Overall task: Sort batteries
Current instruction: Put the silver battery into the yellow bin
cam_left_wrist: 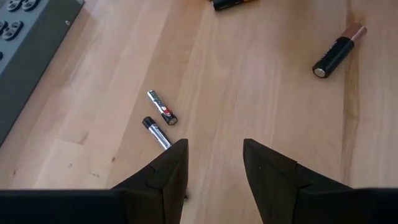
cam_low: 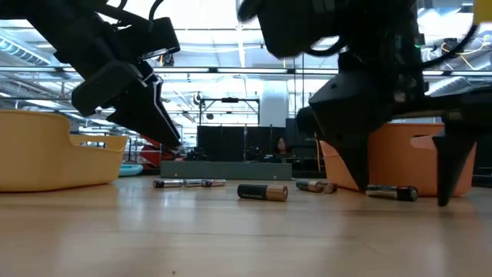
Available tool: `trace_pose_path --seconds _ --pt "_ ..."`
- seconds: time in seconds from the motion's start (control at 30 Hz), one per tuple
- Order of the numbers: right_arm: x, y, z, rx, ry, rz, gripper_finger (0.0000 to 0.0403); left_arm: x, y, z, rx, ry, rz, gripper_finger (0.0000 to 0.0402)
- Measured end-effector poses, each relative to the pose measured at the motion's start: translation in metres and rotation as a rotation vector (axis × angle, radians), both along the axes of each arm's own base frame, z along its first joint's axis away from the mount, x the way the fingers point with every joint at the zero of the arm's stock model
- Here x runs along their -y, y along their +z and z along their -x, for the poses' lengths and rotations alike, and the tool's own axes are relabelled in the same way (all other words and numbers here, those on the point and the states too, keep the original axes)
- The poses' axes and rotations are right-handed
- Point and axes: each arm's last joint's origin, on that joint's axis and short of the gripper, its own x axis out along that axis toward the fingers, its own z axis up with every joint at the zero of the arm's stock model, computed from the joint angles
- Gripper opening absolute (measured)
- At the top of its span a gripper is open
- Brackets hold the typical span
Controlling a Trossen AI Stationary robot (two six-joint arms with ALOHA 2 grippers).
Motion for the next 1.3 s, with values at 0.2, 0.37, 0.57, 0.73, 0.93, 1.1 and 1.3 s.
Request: trace_pose_path --seconds 0.2,0.37,0.57,0.73,0.93,1.1,1.3 --pt "0.002 -0.004 0.002 -0.051 0.014 0.019 0.0338 -0.001 0.0 0.0 -0.003 0.001 -0.001 0.0164" --pt "0.003 0.001 -0.001 -0.054 0.021 0.048 0.0338 -0.001 0.0 -0.001 -0.007 -0.01 -0.01 0.0164" --pt "0.004 0.008 -0.005 -0.028 0.024 0.054 0.0338 -0.001 0.0 -0.001 -0.004 -0.011 -0.007 0.0164" --pt "0.012 0.008 -0.007 -0.037 -0.023 0.067 0.0338 -0.001 0.0 -0.001 -0.008 -0.016 0.001 0.0164" --pt "0.019 0.009 -0.009 -0.05 -0.071 0.052 0.0338 0.0 0.0 -0.001 -0.012 -0.023 0.011 0.0164" --pt "0.019 0.005 -0.009 -0.07 -0.043 0.044 0.0338 0.0 0.0 -0.001 -0.013 -0.023 0.011 0.0164" --pt "0.013 -0.006 -0.007 -0.105 0.003 0.066 0.0338 0.0 0.0 -0.001 -0.014 -0.024 0.011 0.0164"
